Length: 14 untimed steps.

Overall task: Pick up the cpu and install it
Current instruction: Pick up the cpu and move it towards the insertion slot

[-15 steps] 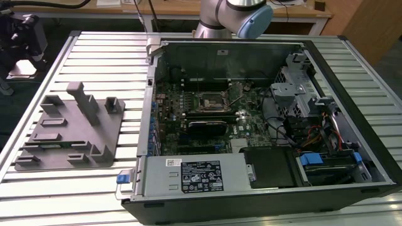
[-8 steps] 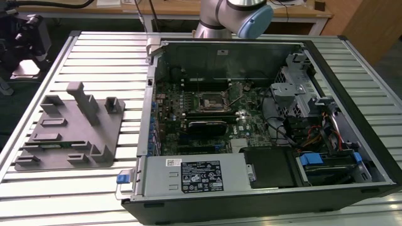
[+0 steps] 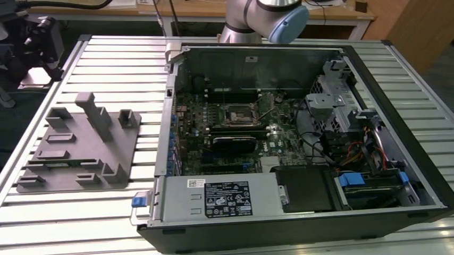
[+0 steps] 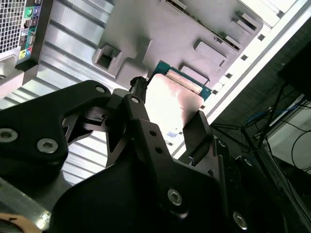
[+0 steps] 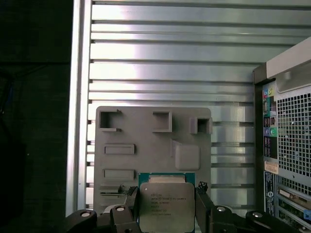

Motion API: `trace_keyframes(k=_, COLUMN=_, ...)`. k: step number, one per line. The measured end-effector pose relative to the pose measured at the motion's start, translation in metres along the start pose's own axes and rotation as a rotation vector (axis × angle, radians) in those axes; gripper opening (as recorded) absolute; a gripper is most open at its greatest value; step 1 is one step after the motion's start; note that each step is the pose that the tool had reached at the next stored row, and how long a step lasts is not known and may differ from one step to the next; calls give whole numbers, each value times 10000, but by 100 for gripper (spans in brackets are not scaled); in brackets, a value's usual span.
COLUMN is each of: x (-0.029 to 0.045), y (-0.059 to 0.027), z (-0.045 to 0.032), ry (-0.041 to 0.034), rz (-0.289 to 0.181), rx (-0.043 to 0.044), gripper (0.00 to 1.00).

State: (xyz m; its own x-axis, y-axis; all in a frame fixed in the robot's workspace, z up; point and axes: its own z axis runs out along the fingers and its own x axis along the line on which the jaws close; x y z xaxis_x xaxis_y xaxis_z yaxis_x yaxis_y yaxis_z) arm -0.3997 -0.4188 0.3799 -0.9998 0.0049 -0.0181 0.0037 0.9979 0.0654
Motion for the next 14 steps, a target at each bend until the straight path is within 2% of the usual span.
trace_keyframes(k=14, x=-143, y=1, z=3, ry=0, rz=0, rx=0, gripper=55)
